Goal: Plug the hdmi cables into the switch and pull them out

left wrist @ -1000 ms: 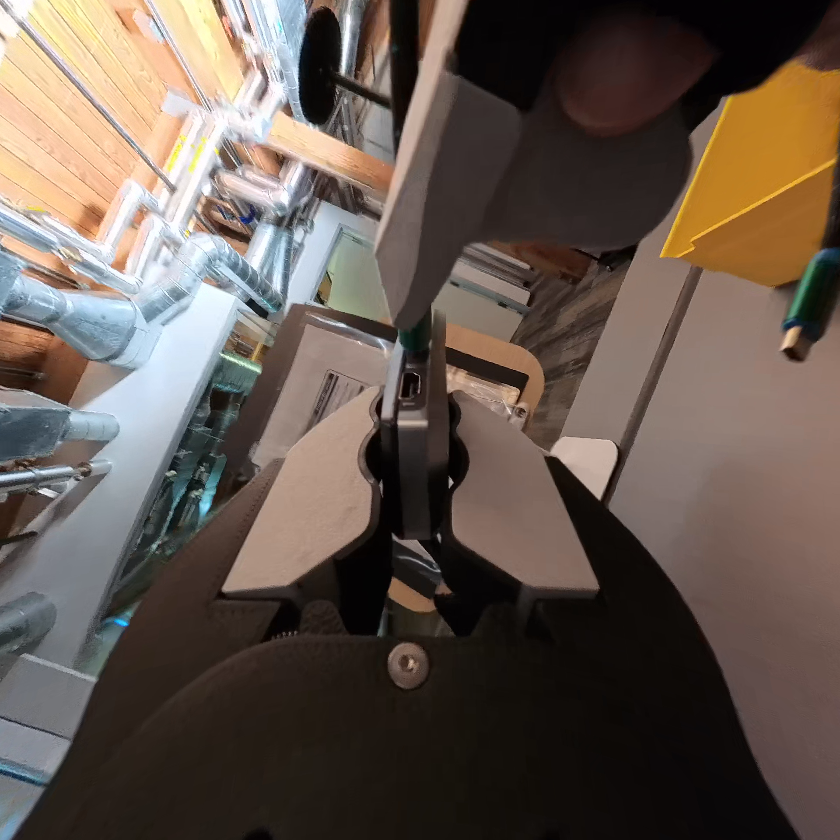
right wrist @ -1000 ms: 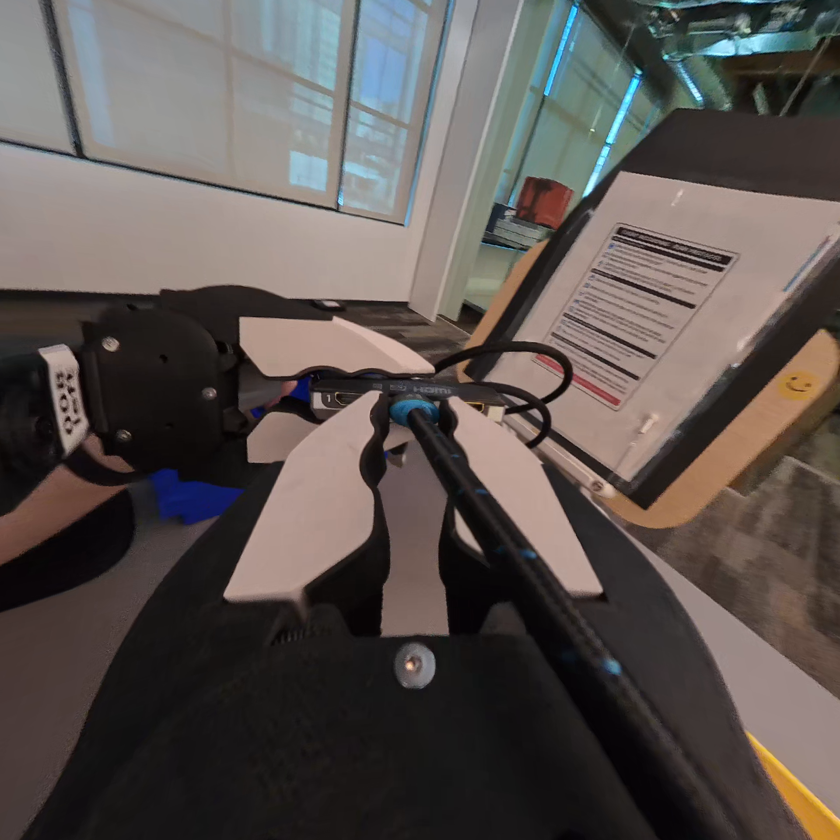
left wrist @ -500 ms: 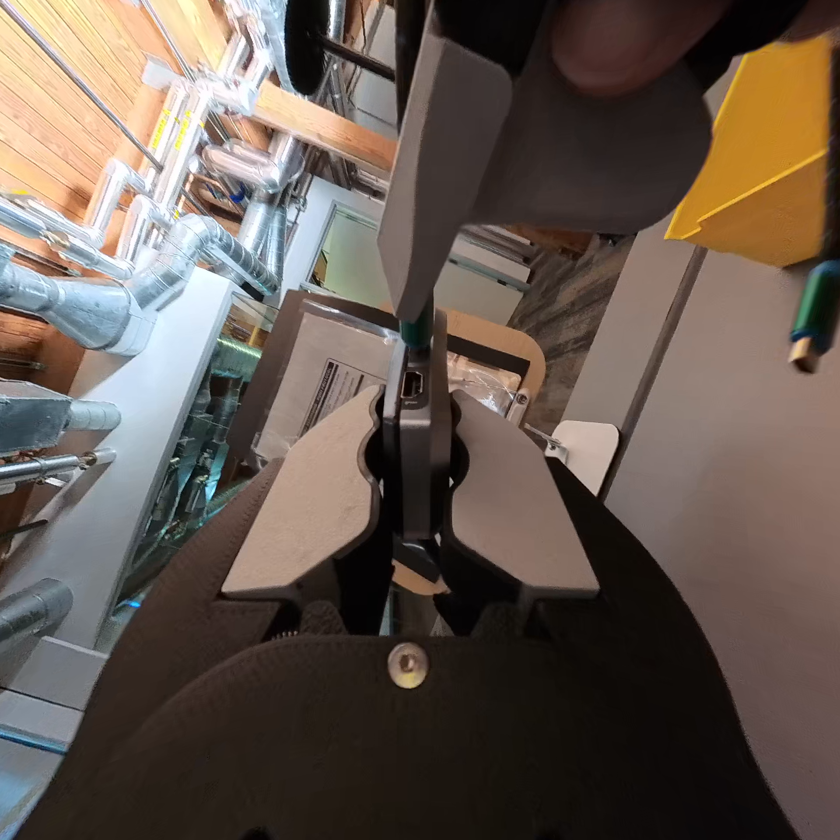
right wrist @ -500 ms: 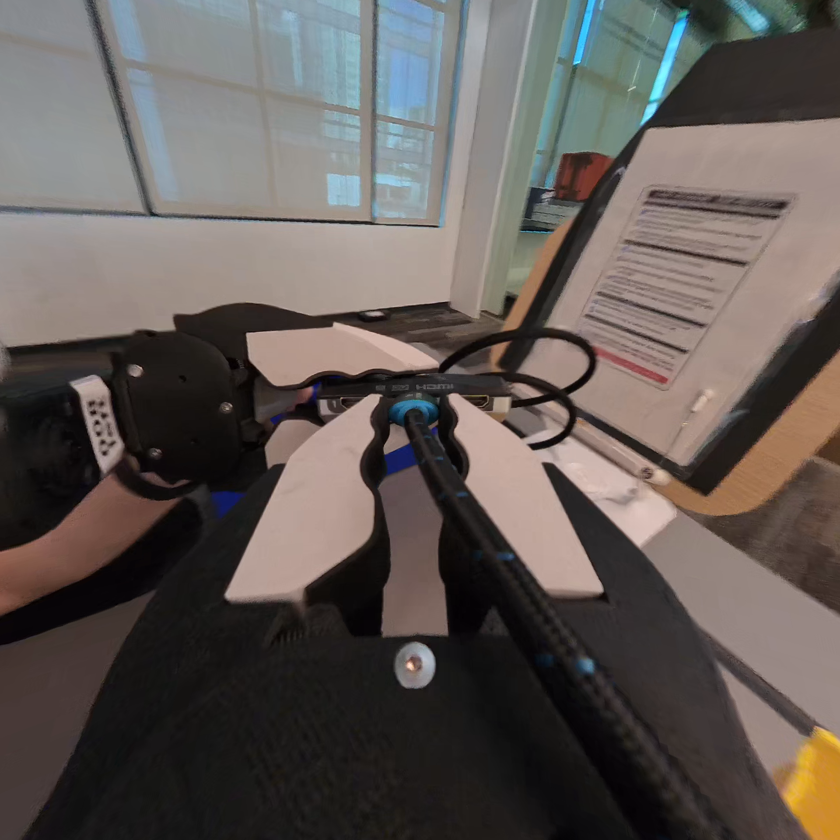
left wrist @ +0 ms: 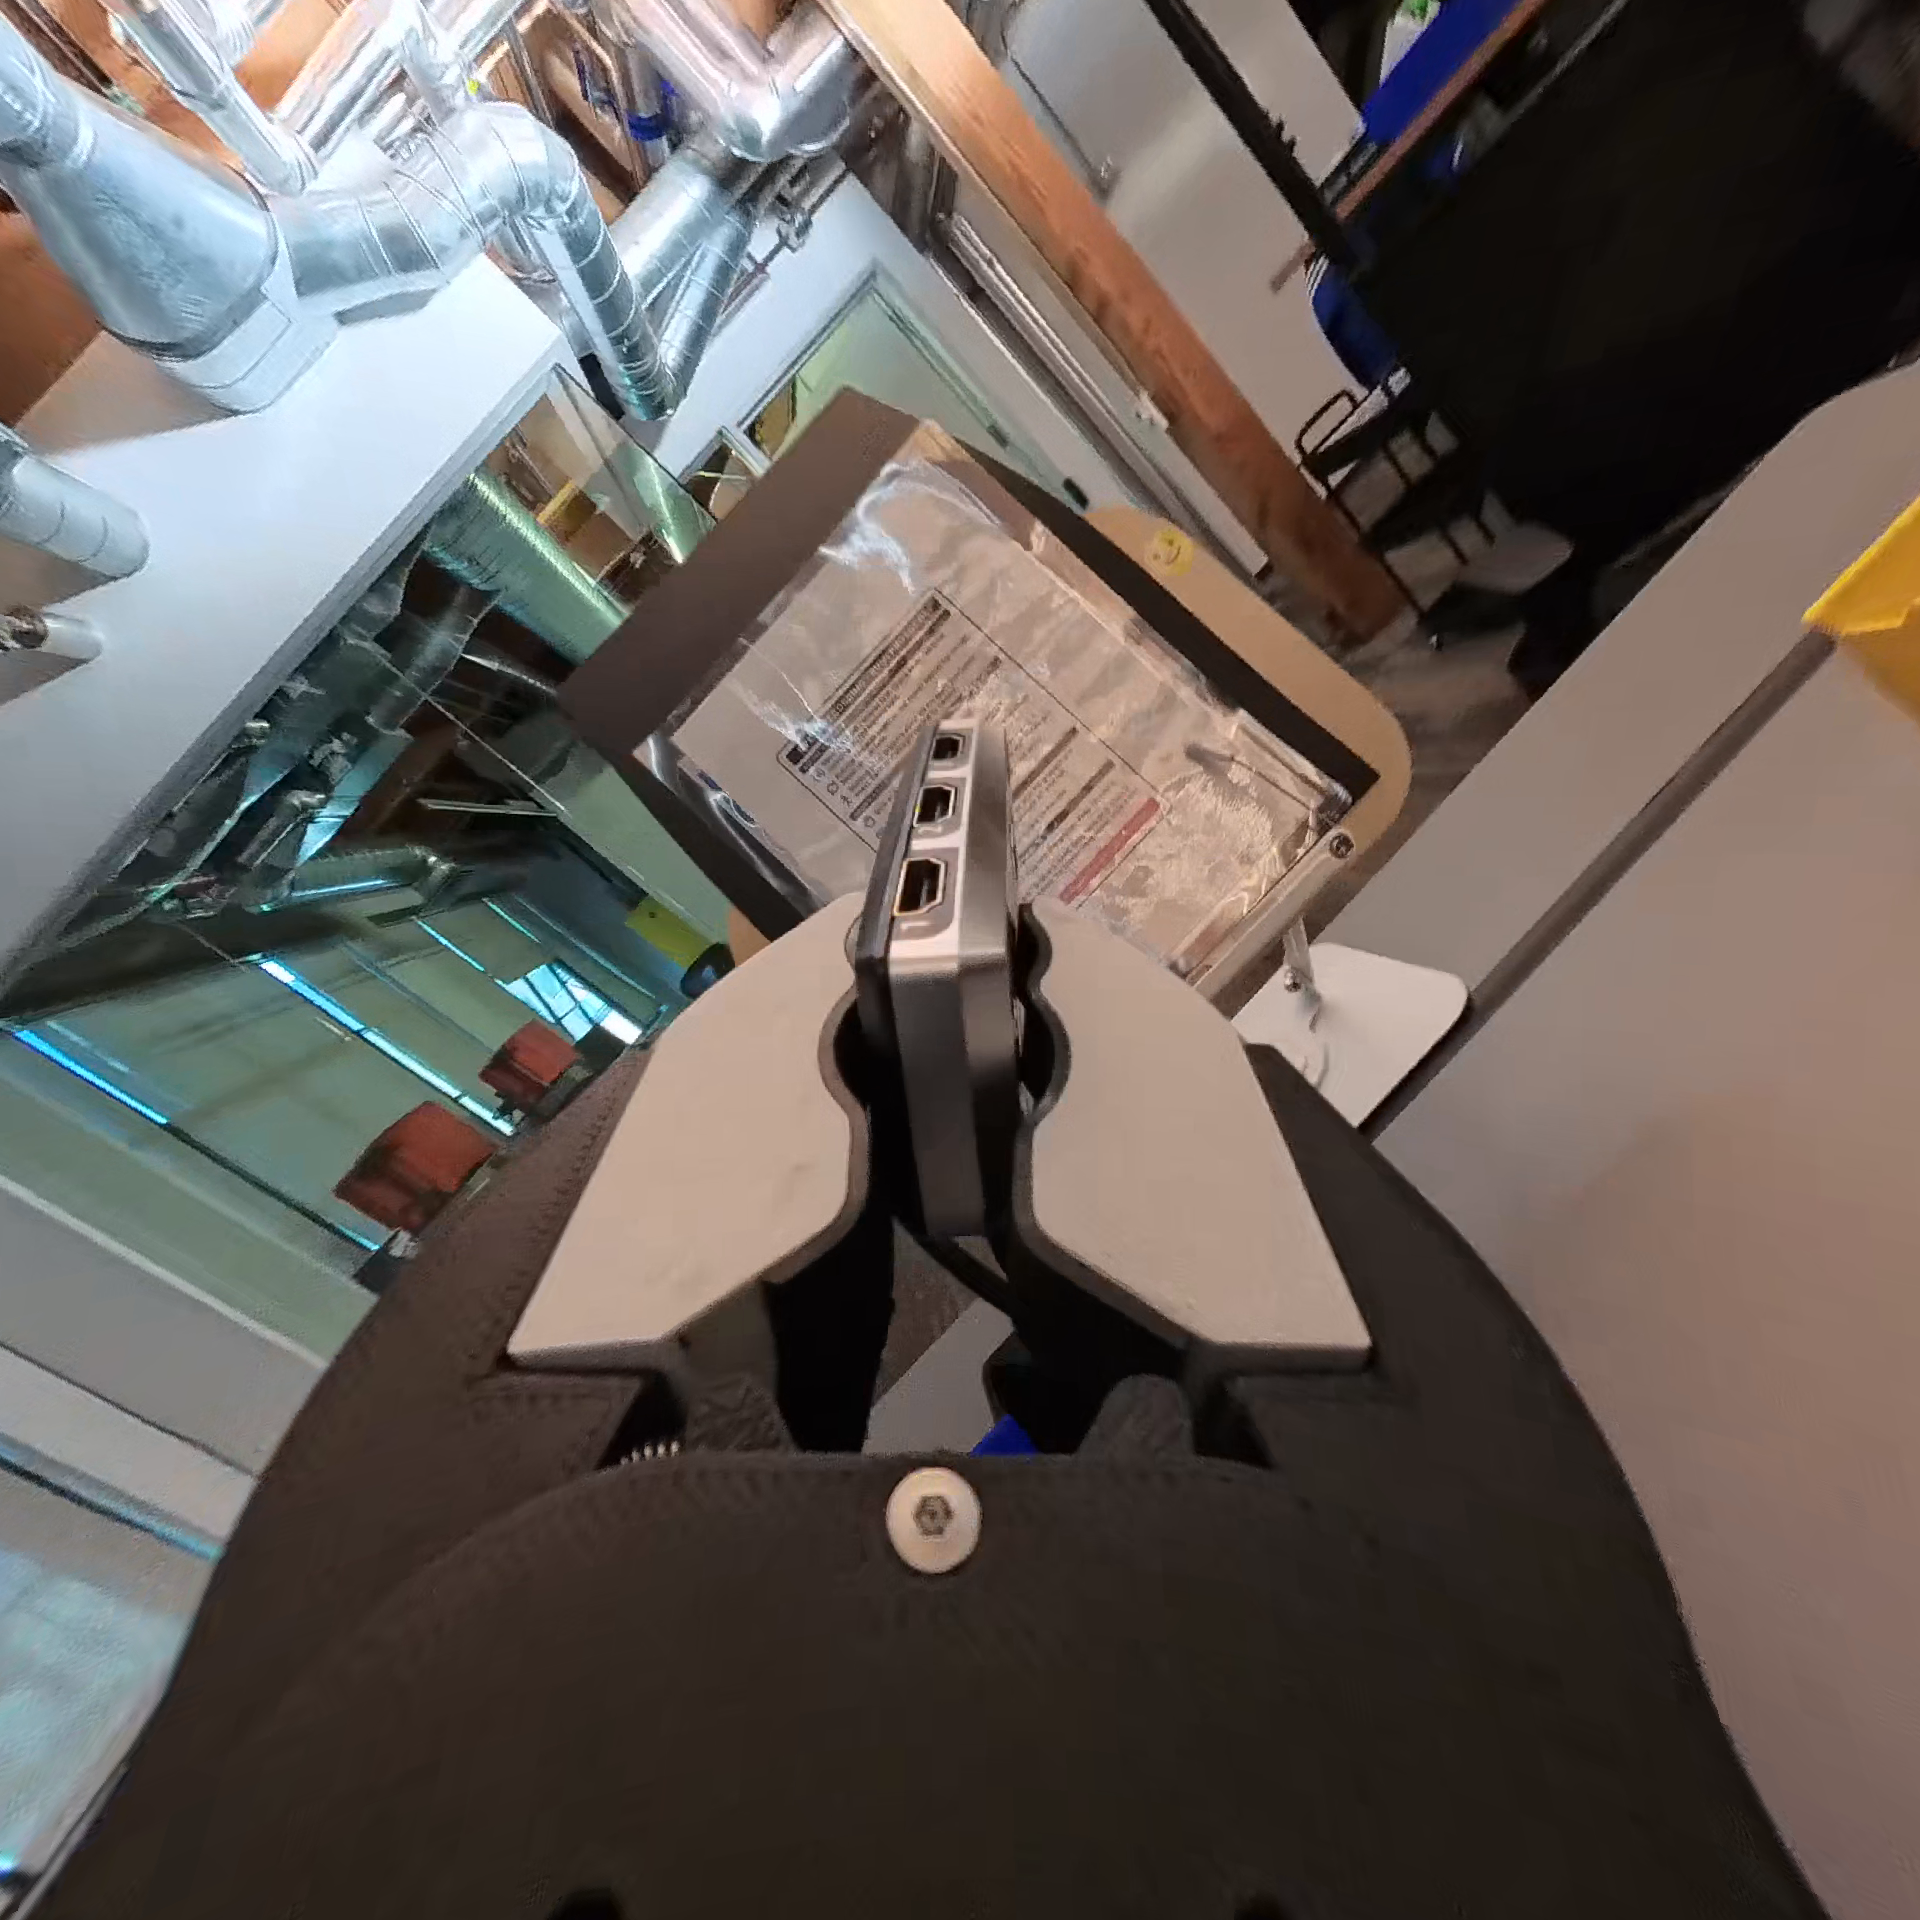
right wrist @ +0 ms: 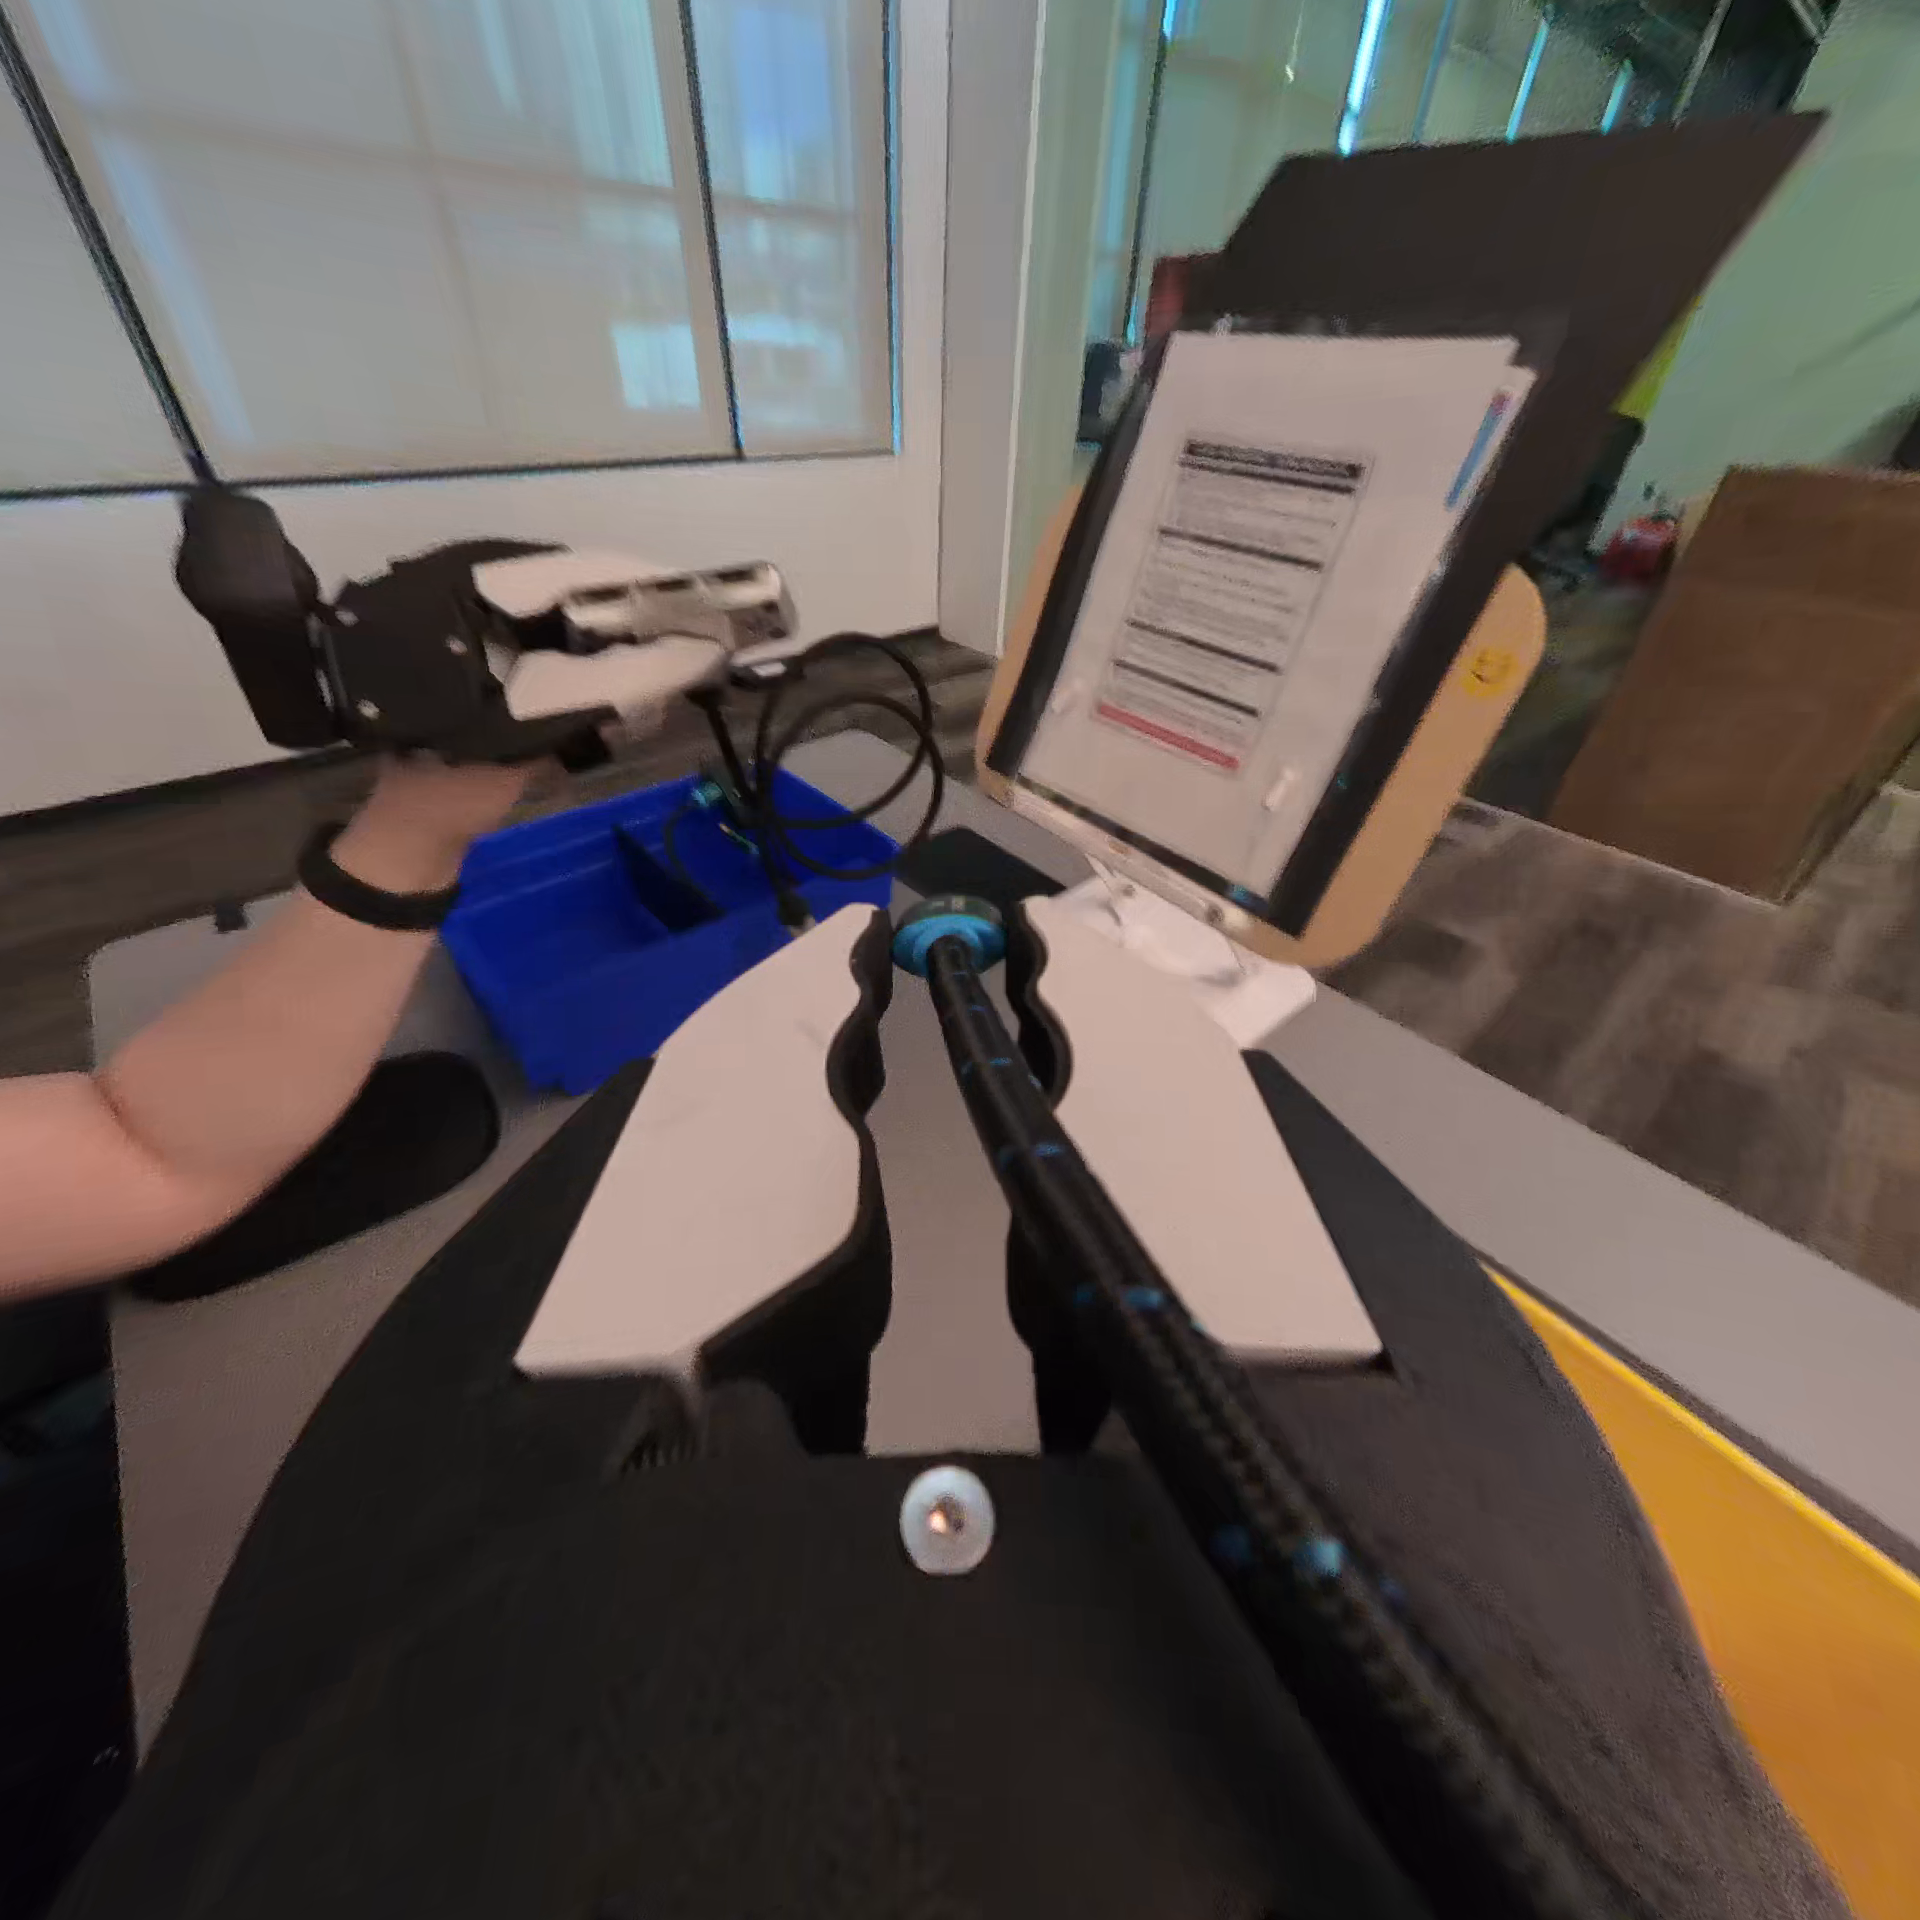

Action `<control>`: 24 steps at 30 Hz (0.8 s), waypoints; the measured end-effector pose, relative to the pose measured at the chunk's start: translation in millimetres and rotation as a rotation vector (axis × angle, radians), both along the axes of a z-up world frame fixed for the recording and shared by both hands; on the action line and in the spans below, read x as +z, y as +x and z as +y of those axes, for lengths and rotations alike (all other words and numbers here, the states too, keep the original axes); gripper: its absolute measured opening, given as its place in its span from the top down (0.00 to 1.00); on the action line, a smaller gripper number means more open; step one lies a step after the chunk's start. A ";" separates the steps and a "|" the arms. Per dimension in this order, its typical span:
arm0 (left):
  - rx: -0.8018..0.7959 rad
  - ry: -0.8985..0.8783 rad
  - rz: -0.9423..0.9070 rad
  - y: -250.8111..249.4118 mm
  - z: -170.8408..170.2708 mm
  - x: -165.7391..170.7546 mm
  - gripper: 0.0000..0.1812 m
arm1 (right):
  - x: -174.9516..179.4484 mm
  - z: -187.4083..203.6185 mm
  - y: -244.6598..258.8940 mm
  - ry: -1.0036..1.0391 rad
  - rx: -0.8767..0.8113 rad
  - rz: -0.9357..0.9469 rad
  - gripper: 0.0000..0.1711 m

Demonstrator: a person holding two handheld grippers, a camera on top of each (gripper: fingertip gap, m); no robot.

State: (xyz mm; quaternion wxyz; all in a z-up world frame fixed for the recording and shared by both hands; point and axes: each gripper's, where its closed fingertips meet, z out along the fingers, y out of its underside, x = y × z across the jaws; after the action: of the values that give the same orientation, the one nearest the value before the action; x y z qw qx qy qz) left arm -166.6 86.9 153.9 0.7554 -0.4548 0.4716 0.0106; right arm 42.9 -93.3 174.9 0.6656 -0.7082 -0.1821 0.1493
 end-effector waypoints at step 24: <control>-0.071 0.004 0.123 30.1 -27.6 -14.9 0.88 | -231.4 -0.5 72.3 -1.098 0.062 0.103 0.87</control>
State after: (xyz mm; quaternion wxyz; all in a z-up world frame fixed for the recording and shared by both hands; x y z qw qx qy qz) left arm -136.5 59.3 139.0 0.7257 -0.4350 0.5329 0.0126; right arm 115.3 -93.8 -56.6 0.2019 -0.9374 -0.0653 0.2763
